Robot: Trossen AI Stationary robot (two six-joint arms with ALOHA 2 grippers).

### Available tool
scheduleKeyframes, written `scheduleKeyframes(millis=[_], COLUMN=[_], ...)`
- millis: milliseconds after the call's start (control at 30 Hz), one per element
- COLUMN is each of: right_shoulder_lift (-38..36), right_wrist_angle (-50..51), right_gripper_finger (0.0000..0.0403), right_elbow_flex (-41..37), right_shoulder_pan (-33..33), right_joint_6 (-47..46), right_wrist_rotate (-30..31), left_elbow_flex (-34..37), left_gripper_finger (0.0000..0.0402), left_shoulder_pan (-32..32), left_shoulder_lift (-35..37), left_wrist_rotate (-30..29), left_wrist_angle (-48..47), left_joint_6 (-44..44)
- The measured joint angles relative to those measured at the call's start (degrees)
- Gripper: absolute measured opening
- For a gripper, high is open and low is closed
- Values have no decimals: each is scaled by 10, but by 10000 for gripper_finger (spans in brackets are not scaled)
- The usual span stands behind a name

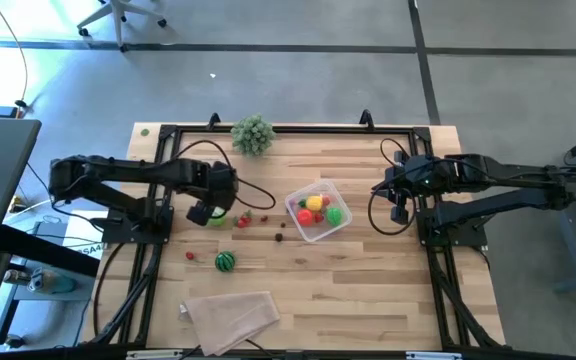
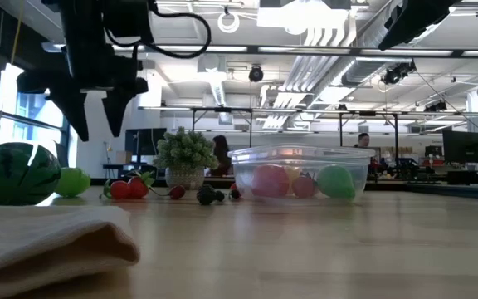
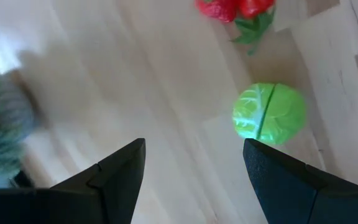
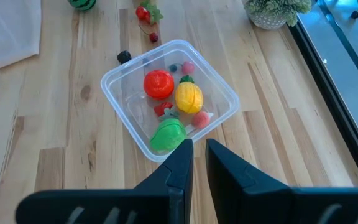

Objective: Pick and placing Produce into tupperware
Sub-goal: Put the cabbage into the transparent bin

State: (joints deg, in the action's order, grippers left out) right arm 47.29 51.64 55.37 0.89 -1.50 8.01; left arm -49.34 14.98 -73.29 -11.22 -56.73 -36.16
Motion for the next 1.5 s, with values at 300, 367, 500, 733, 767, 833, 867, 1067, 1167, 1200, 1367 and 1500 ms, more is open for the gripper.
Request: scheduleKeyframes(millis=[300,367,500,733,767,833,867,1067,1167,1200,1367,1500], right_shoulder_lift=[0,0,0,0,0,0,0,0,0,0,0,0], right_wrist_angle=[0,0,0,0,0,0,0,0,0,0,0,0], right_gripper_finger=[34,34,34,34,34,34,34,34,34,34,34,34], right_elbow_flex=[0,0,0,0,0,0,0,0,0,0,0,0], right_shoulder_pan=[0,0,0,0,0,0,0,0,0,0,0,0], right_joint_6=[0,0,0,0,0,0,0,0,0,0,0,0], right_wrist_rotate=[0,0,0,0,0,0,0,0,0,0,0,0], left_elbow_flex=[1,1,1,10,16,25,30,41,42,42,42,42], left_gripper_finger=[260,260,260,260,260,260,260,260,260,260,260,260], left_shoulder_pan=[0,0,0,0,0,0,0,0,0,0,0,0], left_shoulder_lift=[-60,-67,-77,-104,-108,-117,-122,-133,-133,-133,-133,-133], left_wrist_rotate=[92,95,98,123,123,123,123,118,118,118,118,117], left_wrist_angle=[-26,-24,-14,-14,-12,-8,-8,26,41,42,54,74], left_joint_6=[32,68,93,94,94,94,94,92,94,94,94,95])
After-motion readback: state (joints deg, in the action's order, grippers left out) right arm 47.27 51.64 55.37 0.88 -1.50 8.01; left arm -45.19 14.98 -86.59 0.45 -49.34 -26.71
